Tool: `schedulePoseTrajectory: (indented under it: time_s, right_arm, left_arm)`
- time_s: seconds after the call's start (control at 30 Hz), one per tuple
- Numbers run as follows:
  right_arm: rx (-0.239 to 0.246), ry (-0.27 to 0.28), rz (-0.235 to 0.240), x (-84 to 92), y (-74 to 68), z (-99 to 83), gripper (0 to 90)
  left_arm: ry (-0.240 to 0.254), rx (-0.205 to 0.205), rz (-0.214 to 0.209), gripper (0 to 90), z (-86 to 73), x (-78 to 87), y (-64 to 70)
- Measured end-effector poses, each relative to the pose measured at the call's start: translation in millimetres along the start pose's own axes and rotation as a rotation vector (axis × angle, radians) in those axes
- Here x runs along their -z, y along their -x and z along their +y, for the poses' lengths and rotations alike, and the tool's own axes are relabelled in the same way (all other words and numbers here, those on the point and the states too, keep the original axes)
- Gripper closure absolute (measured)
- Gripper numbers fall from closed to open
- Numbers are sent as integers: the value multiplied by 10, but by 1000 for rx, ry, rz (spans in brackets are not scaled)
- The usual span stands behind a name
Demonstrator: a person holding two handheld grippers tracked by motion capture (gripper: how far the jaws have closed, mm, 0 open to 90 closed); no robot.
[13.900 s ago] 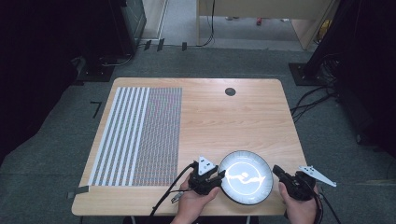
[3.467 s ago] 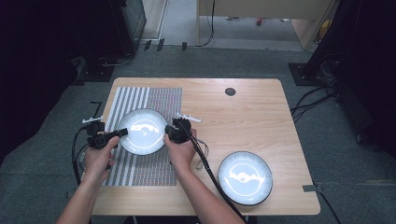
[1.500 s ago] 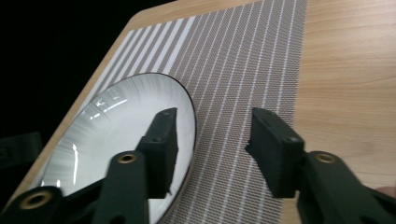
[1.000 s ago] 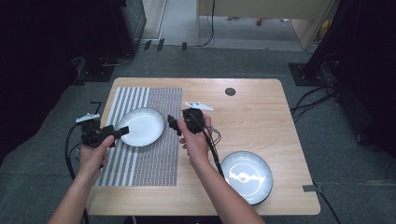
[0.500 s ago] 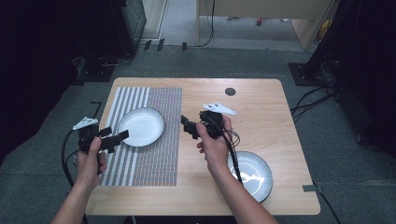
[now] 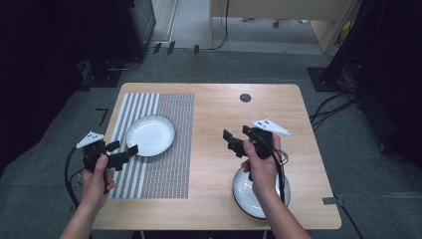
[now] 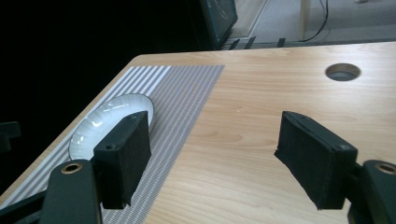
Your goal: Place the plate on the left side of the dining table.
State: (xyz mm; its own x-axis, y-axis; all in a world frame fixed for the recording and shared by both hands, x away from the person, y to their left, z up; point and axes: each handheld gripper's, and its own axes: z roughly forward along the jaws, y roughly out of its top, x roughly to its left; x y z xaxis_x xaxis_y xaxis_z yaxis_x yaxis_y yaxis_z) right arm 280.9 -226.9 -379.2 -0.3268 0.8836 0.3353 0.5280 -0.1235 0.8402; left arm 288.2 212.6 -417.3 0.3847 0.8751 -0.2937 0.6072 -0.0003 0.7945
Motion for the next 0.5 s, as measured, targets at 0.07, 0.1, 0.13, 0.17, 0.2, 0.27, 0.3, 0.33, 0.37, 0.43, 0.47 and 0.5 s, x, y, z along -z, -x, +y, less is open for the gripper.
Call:
schedulePoseTrajectory:
  time_s: [0.07, 0.1, 0.13, 0.17, 0.2, 0.27, 0.3, 0.33, 0.37, 0.43, 0.47, 0.5]
  right_arm:
    - [4, 1, -8, 64, 69, -30, 257]
    - [0, 1, -12, 94, 101, -48, 258]
    - [-1, 1, -19, 149, 171, -84, 258]
    - [-1, 1, -19, 149, 171, -84, 258]
    - [-4, 2, -25, 178, 207, -101, 258]
    - [-9, 5, -37, 235, 282, -136, 260]
    - [-18, 9, -45, 294, 357, -169, 260]
    - [-18, 9, -45, 294, 357, -169, 260]
    - [-23, 15, -56, 350, 428, -203, 261]
    - [-29, 19, -66, 409, 497, -238, 261]
    - [-29, 19, -66, 409, 497, -238, 261]
    - [-33, 21, -71, 436, 530, -255, 261]
  left_arm:
    - [6, -3, -3, 165, -22, 25, 15]
    - [8, -5, -4, 165, -32, 36, 22]
    - [9, -7, -3, 165, -41, 48, 26]
    - [13, -5, -3, 165, -51, 57, 33]
    - [13, -9, 3, 165, -60, 67, 37]
    - [16, -13, 6, 165, -83, 81, 43]
    - [16, -11, 3, 165, -96, 90, 43]
    - [17, -11, 2, 165, -111, 96, 43]
    - [15, -13, 2, 165, -127, 104, 43]
    - [15, -10, 5, 165, -182, 119, 37]
    - [15, -10, 5, 165, -182, 119, 37]
    - [16, -11, 7, 165, -203, 122, 34]
